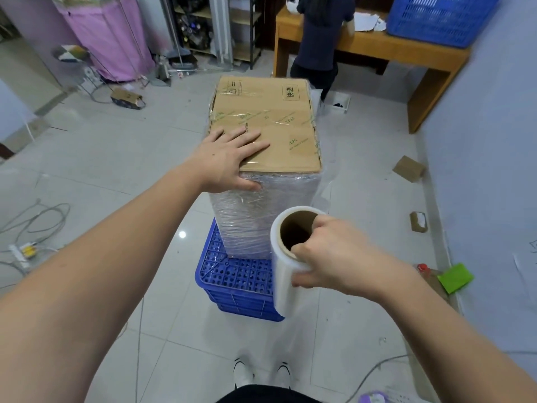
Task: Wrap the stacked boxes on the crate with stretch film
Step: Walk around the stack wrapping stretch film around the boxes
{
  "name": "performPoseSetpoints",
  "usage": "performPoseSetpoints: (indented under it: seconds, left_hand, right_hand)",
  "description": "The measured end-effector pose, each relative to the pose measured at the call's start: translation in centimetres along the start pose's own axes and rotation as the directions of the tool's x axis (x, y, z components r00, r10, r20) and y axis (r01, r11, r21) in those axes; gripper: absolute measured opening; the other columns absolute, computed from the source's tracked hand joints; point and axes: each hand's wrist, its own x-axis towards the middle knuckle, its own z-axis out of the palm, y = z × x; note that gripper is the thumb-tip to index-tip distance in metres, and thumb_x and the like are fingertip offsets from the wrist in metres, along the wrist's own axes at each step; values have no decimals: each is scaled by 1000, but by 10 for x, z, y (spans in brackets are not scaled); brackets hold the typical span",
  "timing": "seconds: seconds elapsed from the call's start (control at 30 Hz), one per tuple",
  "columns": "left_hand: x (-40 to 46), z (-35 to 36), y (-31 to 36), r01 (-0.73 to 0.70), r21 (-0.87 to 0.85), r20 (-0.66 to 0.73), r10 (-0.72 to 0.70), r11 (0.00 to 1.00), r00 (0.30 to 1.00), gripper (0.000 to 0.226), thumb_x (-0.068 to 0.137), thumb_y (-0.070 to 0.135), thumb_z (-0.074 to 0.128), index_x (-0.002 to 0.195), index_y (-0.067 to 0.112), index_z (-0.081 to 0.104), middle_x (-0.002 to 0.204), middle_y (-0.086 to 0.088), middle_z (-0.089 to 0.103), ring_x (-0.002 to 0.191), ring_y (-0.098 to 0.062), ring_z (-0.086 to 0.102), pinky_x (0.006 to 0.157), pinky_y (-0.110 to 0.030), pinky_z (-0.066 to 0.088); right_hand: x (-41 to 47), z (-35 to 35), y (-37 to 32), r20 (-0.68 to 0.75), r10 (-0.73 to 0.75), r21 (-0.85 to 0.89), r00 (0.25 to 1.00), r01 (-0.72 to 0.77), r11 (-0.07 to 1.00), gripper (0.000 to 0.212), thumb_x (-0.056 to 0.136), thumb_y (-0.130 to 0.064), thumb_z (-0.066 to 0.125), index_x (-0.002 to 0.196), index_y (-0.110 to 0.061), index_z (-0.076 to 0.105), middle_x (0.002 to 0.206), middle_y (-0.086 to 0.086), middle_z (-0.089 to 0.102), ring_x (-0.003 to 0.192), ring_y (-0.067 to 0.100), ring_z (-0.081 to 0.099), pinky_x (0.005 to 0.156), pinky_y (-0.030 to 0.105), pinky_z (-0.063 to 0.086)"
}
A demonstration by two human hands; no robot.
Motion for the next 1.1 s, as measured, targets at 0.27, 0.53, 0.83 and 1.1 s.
performPoseSetpoints:
  seconds: [0.27,0.53,0.83,1.1]
  left_hand:
    - [-2,1,1,4,-2,-4,-4,1000,1000,101,81,91,43,163,47,4,174,11,5,160,-19,4,128,-51,5]
    - [0,1,1,1,-9,-4,-1,1000,1000,101,82,90,46,163,47,4,173,11,5,160,-18,3,128,-50,4]
    - [4,5,-4,-11,-32,-11,11,999,1000,103,79,93,41,163,46,3,173,11,2,160,-18,2,128,-52,3]
    - [5,5,-6,-43,-46,-12,42,998,999,100,83,89,43,163,44,6,174,7,3,160,-23,3,126,-56,6]
  right_hand:
    - [1,8,-10,34,-10,121,999,5,993,33,82,-48,64,73,-26,41,60,-10,36,85,21,40,68,29,30]
    - [-21,11,-25,61,268,89,961,-273,958,22,90,-26,53,95,-21,32,80,-4,53,84,24,49,68,31,29]
    - [6,26,-62,-152,523,12,839,-527,850,52,76,-68,66,67,-23,42,51,-4,46,59,22,48,57,28,26]
    - [-8,46,-95,-194,412,19,890,-416,909,43,70,-45,72,58,-17,42,44,2,44,54,21,25,51,33,47]
